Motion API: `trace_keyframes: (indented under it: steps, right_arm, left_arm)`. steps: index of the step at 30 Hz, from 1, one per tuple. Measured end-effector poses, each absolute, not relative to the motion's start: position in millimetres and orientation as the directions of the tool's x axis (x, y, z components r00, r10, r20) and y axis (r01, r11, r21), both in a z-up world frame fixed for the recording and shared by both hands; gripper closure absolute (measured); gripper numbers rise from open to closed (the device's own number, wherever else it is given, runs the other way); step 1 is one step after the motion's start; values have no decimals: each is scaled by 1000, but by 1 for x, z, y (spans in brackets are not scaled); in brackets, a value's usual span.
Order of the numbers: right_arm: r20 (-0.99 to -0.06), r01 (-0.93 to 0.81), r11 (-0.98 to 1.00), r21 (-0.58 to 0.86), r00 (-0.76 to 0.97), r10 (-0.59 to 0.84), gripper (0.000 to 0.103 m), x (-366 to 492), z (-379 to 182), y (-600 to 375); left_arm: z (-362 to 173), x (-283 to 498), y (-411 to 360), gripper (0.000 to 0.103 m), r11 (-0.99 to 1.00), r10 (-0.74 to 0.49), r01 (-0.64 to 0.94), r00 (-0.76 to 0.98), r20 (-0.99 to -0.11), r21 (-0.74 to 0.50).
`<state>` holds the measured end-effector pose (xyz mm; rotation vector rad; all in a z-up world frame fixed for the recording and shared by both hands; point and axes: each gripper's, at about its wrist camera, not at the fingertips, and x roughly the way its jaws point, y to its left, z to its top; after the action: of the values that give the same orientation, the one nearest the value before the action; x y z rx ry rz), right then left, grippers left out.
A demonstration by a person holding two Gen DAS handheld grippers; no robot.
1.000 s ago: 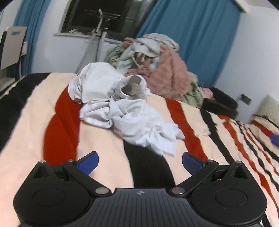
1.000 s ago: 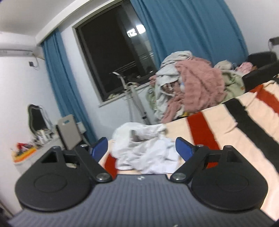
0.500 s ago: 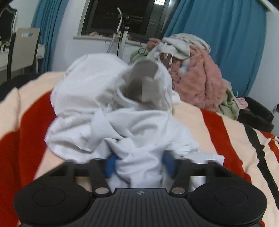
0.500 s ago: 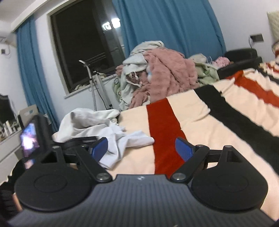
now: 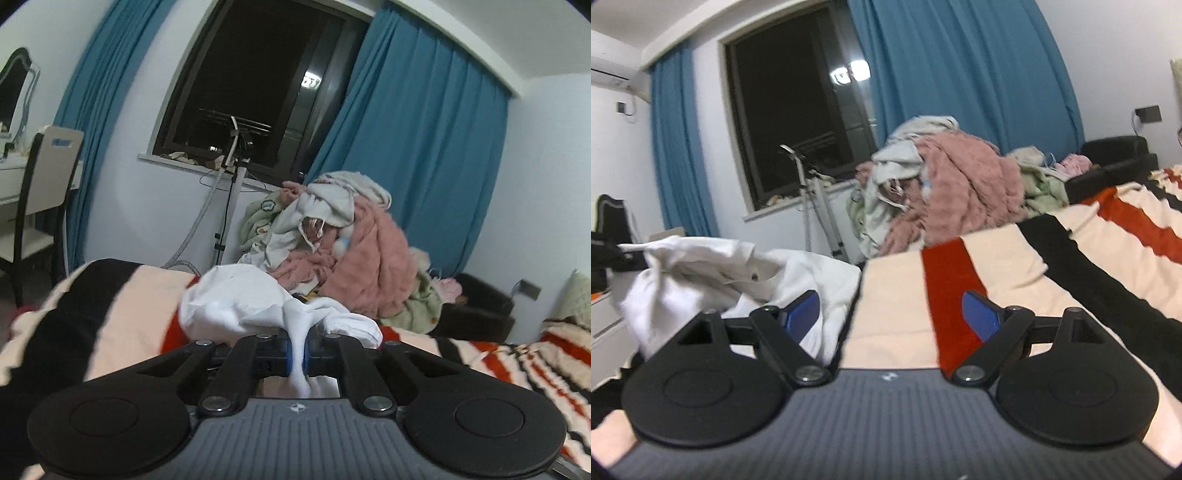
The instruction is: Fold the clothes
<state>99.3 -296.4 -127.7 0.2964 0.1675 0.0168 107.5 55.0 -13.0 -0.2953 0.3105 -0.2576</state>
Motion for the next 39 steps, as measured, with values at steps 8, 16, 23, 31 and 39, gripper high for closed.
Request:
trace_keyframes:
  steps: [8, 16, 23, 31, 39]
  right_arm:
    - [-223, -90, 949, 302, 961, 162, 17, 61, -109, -262]
    - [-293, -162, 969, 188, 932, 213, 18, 75, -129, -225]
    - [-341, -127, 966, 224, 919, 200, 18, 85, -138, -232]
    - [-358, -82, 963, 257, 918, 174, 18, 88, -141, -240]
    - [-369, -81, 961, 265, 912, 179, 18, 91, -143, -242]
  left_arm:
    - [-26, 73, 183, 97, 891, -113, -64, 927, -357, -449]
    - [-75, 88, 227, 93, 899, 29, -270, 823, -567, -346]
    - [-57, 88, 191, 63, 961, 137, -247, 816, -562, -124]
    - [-17, 52, 166, 23, 965, 178, -247, 867, -465, -90]
    - [-27, 76, 98, 21, 998, 55, -38, 890, -453, 46]
